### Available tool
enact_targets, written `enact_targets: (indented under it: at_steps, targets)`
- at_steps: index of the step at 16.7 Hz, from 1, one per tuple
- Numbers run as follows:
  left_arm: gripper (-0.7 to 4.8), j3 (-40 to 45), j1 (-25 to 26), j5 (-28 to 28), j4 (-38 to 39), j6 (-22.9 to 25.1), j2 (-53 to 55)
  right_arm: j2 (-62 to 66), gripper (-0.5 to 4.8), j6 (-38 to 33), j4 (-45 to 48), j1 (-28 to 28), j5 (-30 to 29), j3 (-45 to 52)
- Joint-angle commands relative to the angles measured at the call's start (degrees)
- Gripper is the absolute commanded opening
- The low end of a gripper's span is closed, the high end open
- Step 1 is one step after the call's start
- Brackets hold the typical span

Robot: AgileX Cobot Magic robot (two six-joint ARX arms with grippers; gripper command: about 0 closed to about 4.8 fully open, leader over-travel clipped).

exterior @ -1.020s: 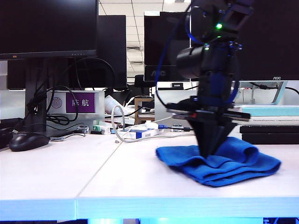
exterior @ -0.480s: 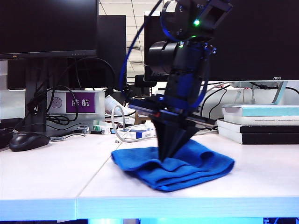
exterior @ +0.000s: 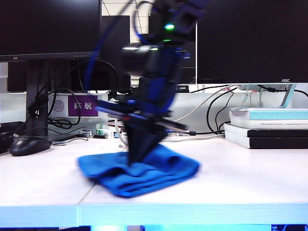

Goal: Wipe the table from right to left using the rag.

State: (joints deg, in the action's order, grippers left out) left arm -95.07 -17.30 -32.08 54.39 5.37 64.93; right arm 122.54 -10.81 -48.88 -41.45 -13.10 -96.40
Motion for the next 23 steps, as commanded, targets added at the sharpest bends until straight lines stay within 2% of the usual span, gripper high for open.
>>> enact_targets:
  at_steps: [1,6,9,12,16,19,23]
  targets:
    - [-0.05,-0.3,0.1,-0.3,0.9,0.2,-0.3,4.0,-0.06,0.4,-1.8,-1.9,0.5,-6.6]
    - [-0.05,-0.3,0.1,-0.3,0.9,0.2,-0.4,10.9,-0.06,4.2,-7.8,-5.0,4.5,-18.7]
    - [-0.05,-0.3,0.1,-0.3,1.4,0.2,-0.4,13.2,-0.06,5.1,-7.8,-6.9,7.5,-21.6]
    - [-0.05,-0.3,0.1,-0.3,1.4,0.2,-0.4,14.3,-0.06,5.1,-7.9,-8.0,7.2,-22.4]
    - [-0.05,-0.3,0.1,-0.3,1.4,0.2,-0.4,17.6,-0.06,5.2,-8.5,-9.4,6.3,-29.1]
    - [-0.05,-0.3,0.1,-0.3,1.7,0.2,-0.4,18.0,-0.06,5.1,-6.2,-10.1,5.3,-29.5]
    - [-0.05,-0.3,0.1,-0.3,1.8,0.2,-0.4,21.6,-0.06,5.0,-6.5,-12.4,5.3,-34.9]
